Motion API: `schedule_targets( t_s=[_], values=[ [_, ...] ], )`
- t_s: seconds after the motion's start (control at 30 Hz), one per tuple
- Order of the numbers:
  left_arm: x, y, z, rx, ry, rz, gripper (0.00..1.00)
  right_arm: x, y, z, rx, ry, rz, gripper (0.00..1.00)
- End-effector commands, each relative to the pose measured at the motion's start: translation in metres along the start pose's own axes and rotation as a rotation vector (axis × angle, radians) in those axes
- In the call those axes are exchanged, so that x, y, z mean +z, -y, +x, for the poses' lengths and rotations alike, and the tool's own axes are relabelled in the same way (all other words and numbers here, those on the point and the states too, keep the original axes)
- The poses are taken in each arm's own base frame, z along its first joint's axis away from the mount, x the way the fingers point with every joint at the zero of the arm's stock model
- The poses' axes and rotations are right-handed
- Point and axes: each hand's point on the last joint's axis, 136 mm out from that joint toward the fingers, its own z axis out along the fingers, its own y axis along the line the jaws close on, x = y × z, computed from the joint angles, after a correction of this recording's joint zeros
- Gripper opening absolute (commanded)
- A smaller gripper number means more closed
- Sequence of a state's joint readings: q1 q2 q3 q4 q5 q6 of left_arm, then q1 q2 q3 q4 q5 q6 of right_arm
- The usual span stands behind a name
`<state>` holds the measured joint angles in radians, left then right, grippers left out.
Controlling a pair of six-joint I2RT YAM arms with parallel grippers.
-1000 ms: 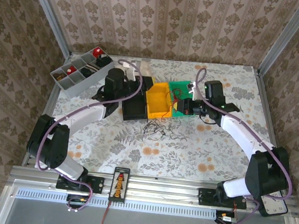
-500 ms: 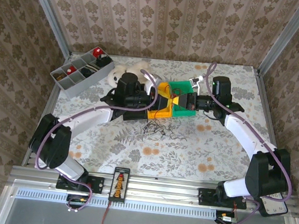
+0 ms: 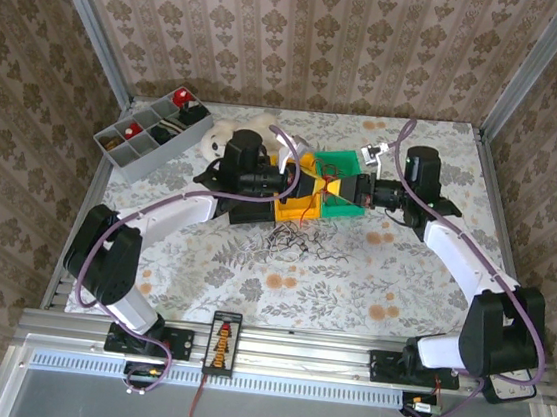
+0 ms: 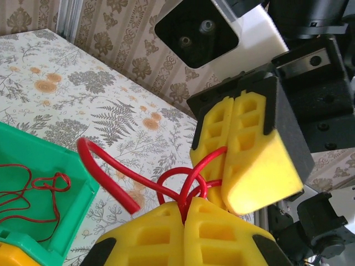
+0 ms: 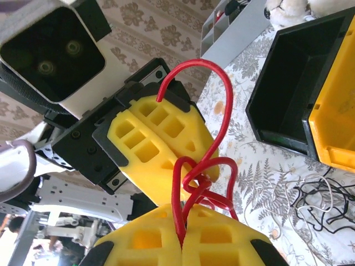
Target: Untangle the cables
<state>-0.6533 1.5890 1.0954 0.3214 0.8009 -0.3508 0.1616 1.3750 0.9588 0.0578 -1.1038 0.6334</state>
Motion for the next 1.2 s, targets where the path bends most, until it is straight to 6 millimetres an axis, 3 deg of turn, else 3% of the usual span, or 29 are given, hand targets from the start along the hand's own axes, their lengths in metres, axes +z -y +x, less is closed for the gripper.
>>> schedule_targets(
  t_s=[0.0, 0.3, 0.37, 0.53, 0.73, 0.8, 0.97, 1.17],
  values=[
    [-0.005, 0.014, 0.001, 0.006, -0.010, 0.056, 0.00, -0.016, 0.003, -0.024, -0.012, 0.115, 0.025, 0.04],
    [-0.027, 0.029, -0.015, -0.020, 0.060, 0.178, 0.00, -0.049, 0.078, -0.024, 0.125, 0.253, 0.342, 0.03],
    [-0.026, 0.030, -0.014, -0.019, 0.048, 0.183, 0.00, -0.052, 0.083, -0.022, 0.117, 0.255, 0.379, 0.03],
    [-0.012, 0.023, -0.006, 0.018, 0.013, 0.113, 0.03, -0.046, 0.068, -0.020, 0.081, 0.237, 0.303, 0.04],
    [0.008, 0.019, -0.003, 0.064, -0.010, 0.082, 0.41, -0.031, 0.034, -0.016, 0.027, 0.171, 0.147, 0.05],
    [0.013, 0.019, -0.007, 0.067, -0.003, 0.092, 0.46, -0.025, 0.025, -0.011, 0.010, 0.137, 0.117, 0.05],
    [0.021, 0.019, -0.012, 0.082, -0.001, 0.106, 0.48, -0.016, 0.009, -0.004, -0.024, 0.089, 0.064, 0.04],
    [0.023, 0.013, -0.002, 0.080, -0.045, 0.087, 0.47, -0.017, -0.004, -0.006, -0.046, 0.083, 0.025, 0.05]
  ],
)
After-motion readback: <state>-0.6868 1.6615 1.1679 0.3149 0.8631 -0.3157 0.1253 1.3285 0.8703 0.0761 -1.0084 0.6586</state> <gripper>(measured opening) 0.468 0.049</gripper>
